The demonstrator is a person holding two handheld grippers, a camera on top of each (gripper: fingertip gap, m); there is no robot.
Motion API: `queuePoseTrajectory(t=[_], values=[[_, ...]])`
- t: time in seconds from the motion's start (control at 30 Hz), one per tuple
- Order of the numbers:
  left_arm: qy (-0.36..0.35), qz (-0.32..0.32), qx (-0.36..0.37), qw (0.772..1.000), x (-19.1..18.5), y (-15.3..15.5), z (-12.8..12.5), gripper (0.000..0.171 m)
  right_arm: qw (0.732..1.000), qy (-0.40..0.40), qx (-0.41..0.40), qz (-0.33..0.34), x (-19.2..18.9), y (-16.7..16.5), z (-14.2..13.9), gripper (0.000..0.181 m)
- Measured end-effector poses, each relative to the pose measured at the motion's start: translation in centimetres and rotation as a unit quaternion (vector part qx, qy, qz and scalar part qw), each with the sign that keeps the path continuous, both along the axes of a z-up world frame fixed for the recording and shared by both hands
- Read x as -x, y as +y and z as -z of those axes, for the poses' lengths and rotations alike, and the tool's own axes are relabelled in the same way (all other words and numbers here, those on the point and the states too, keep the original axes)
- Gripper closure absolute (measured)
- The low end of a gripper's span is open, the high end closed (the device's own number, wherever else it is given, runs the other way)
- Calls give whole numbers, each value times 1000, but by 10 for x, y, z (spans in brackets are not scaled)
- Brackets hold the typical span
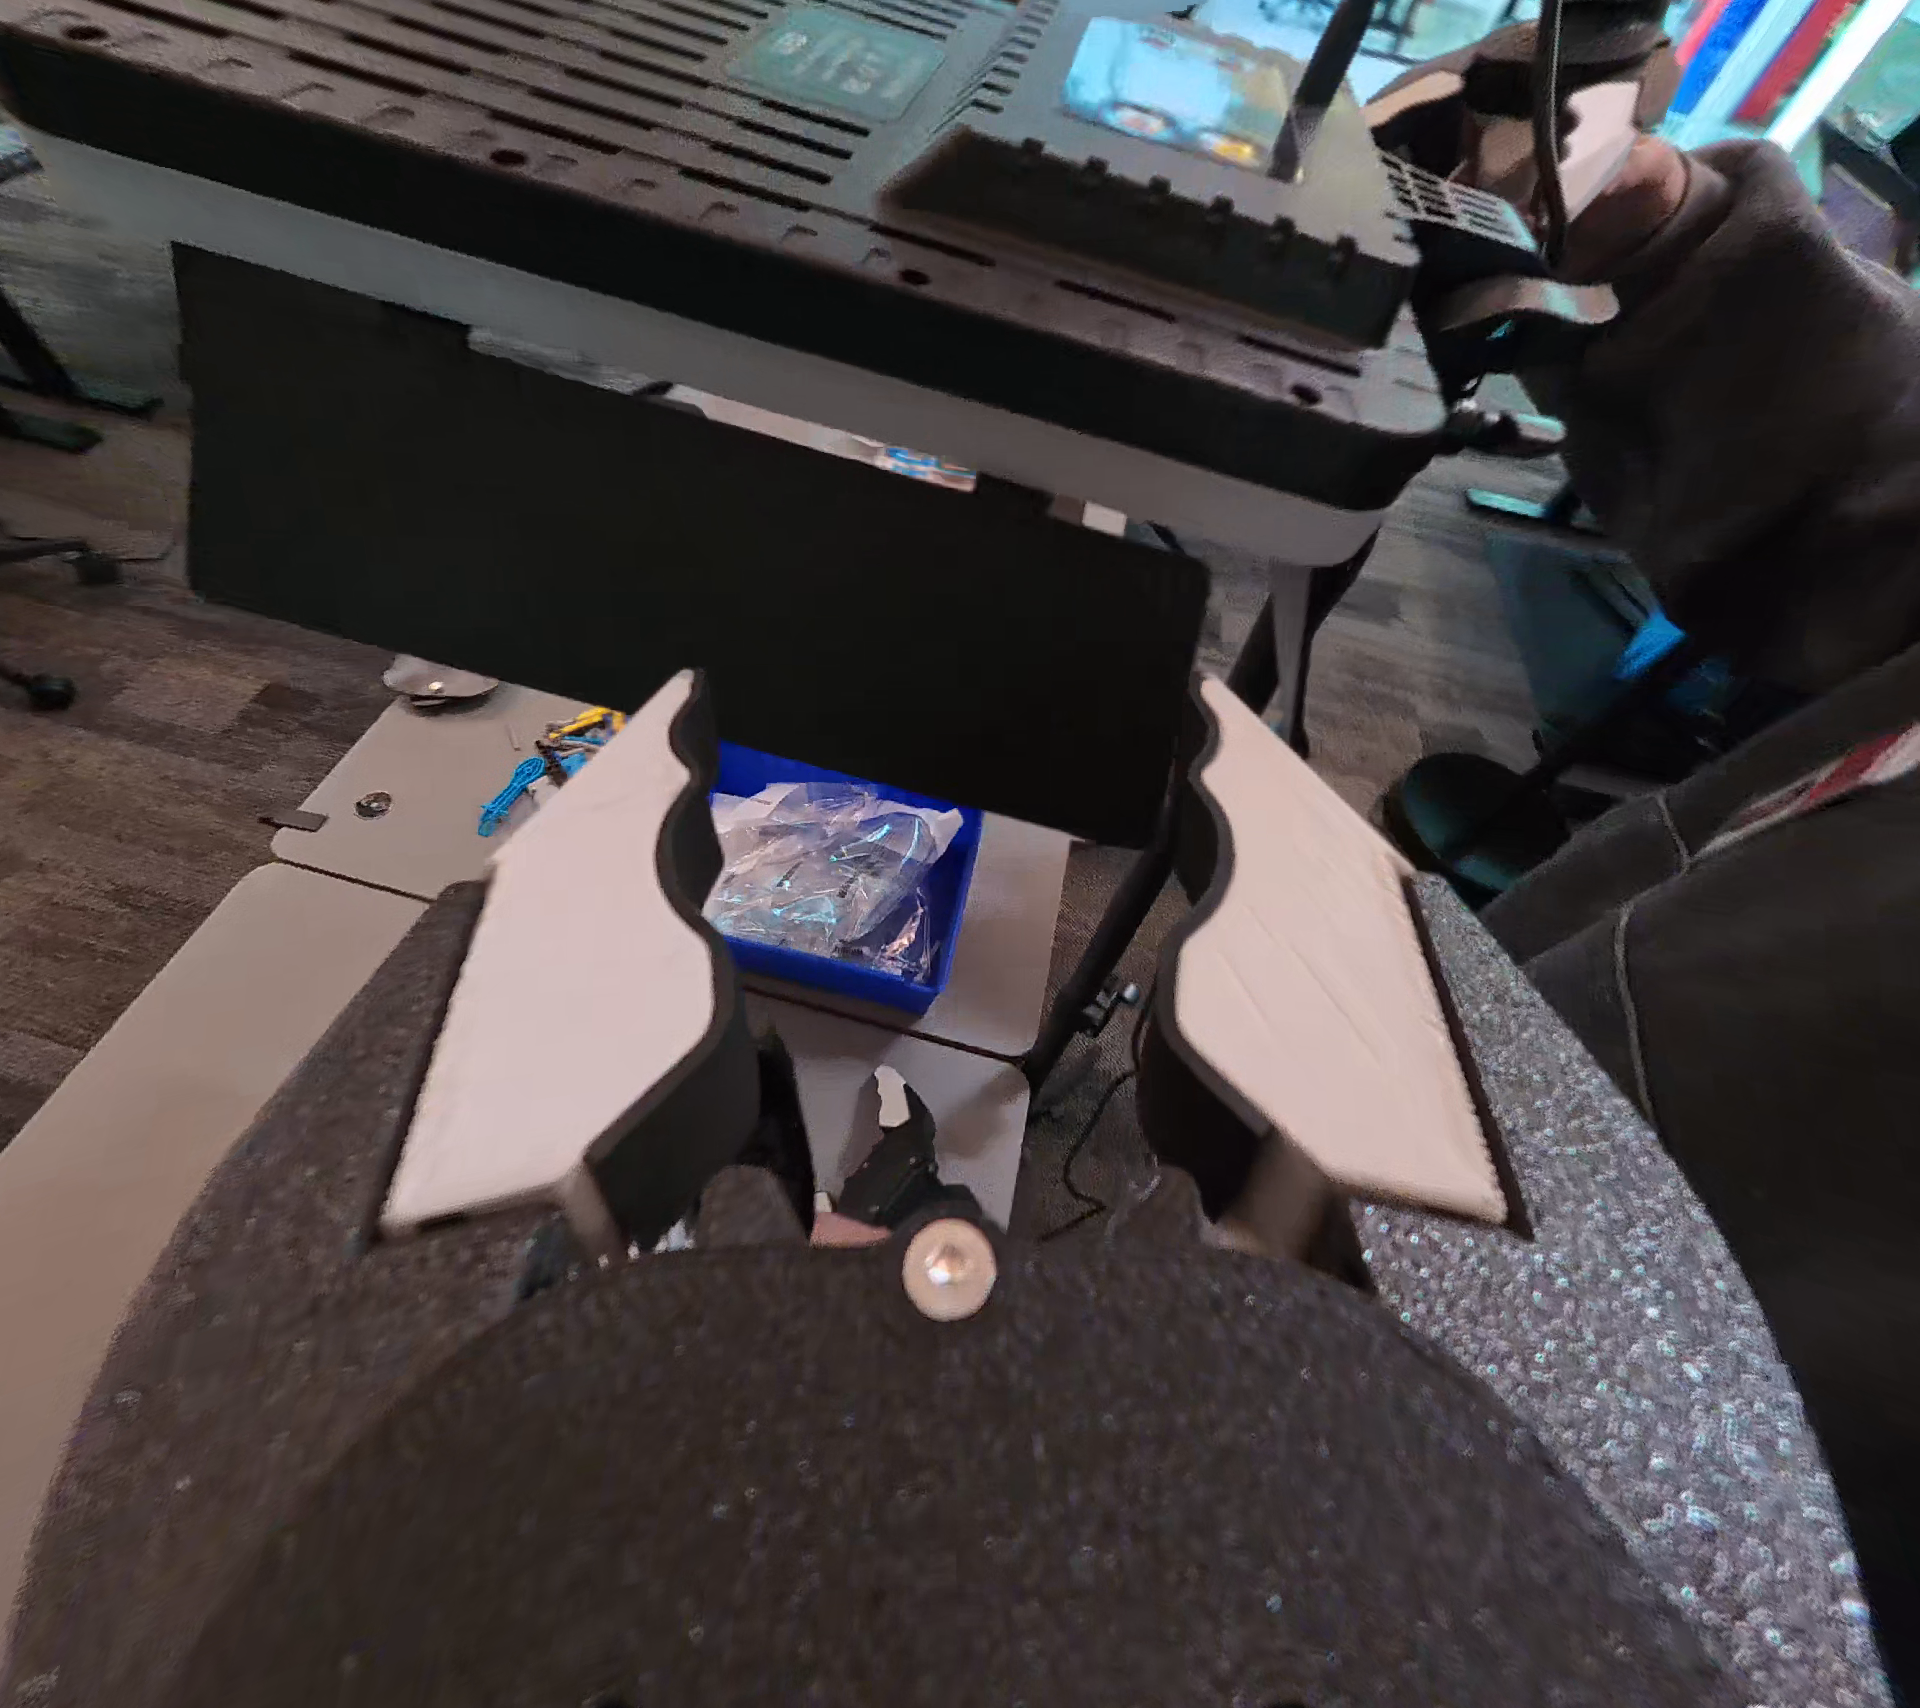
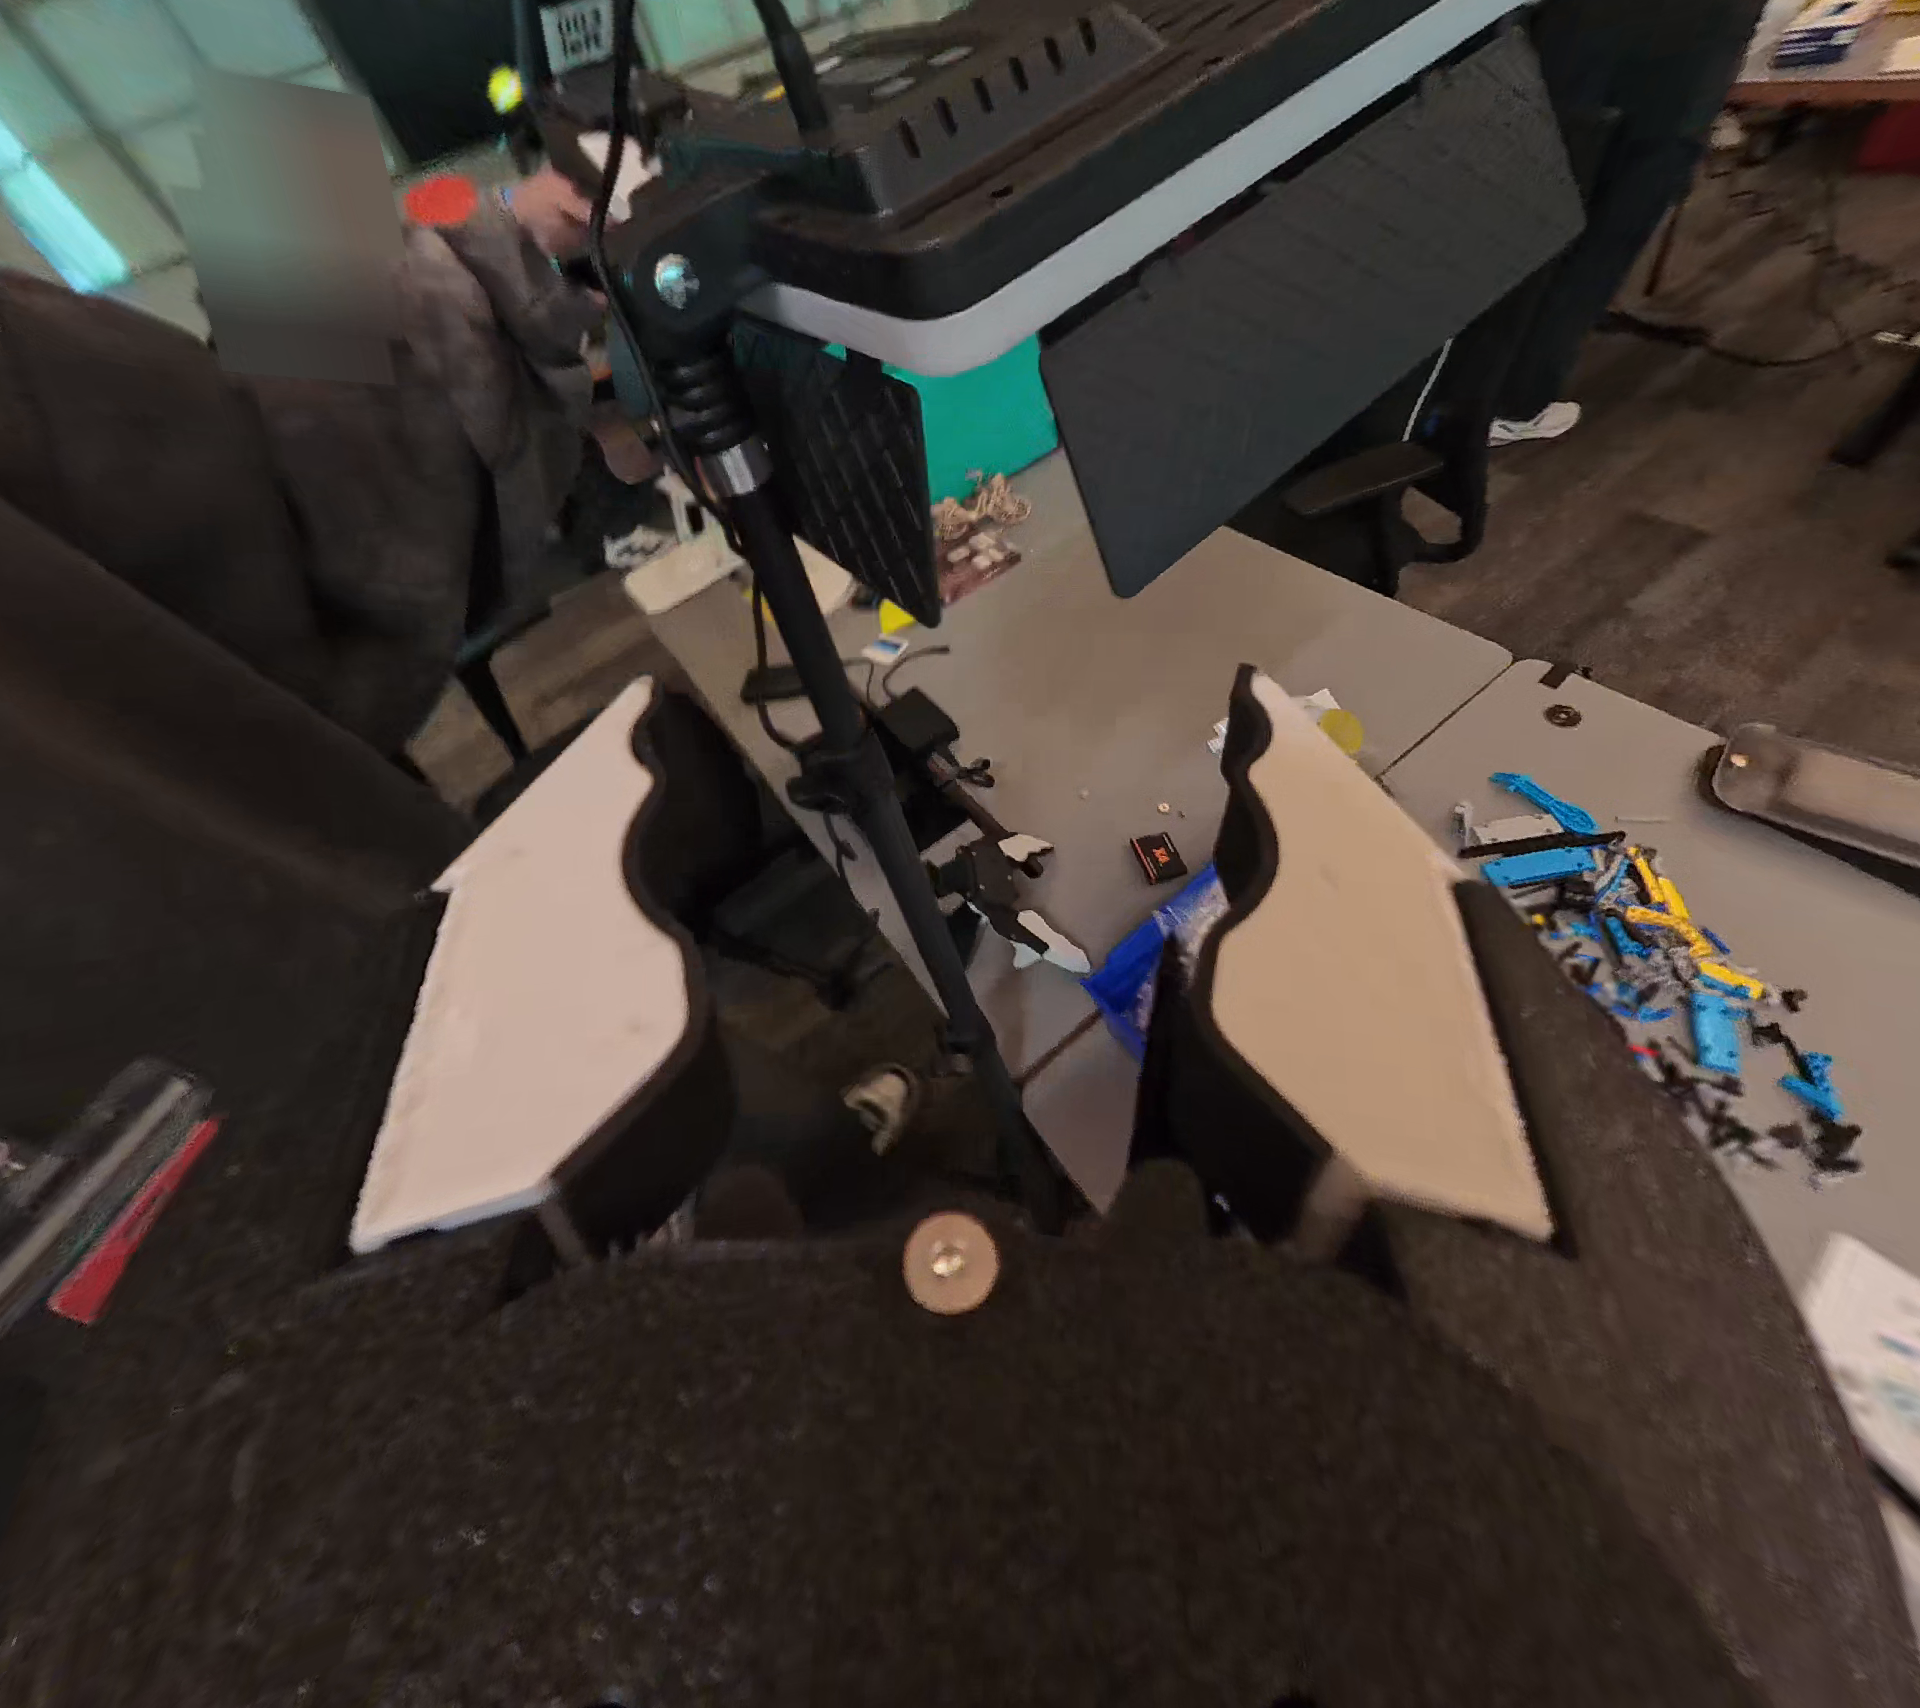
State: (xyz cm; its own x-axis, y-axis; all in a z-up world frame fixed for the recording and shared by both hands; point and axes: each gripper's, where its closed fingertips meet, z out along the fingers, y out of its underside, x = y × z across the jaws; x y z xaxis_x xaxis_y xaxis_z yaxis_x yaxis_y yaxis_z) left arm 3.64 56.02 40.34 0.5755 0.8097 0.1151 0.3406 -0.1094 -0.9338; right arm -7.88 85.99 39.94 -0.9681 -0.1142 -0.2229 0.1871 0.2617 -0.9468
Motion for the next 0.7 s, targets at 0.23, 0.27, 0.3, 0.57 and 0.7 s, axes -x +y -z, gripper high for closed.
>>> queuePoseTrajectory(t=[0.23,0.27,0.3,0.57,0.7], values=[[-18,131,15,991,22,-46,26,83,992,-15,47,119,-42,-28,2,74],[-23,152,15,988,26,-55,29,83,989,-9,49,138,-50,-35,1,74],[-28,171,18,985,32,-66,33,83,986,-3,49,159,-57,-42,-1,74],[-75,307,83,945,100,-136,58,82,939,16,35,343,-115,-93,-3,71],[-109,379,115,912,128,-152,78,80,902,11,27,430,-139,-117,4,66]])
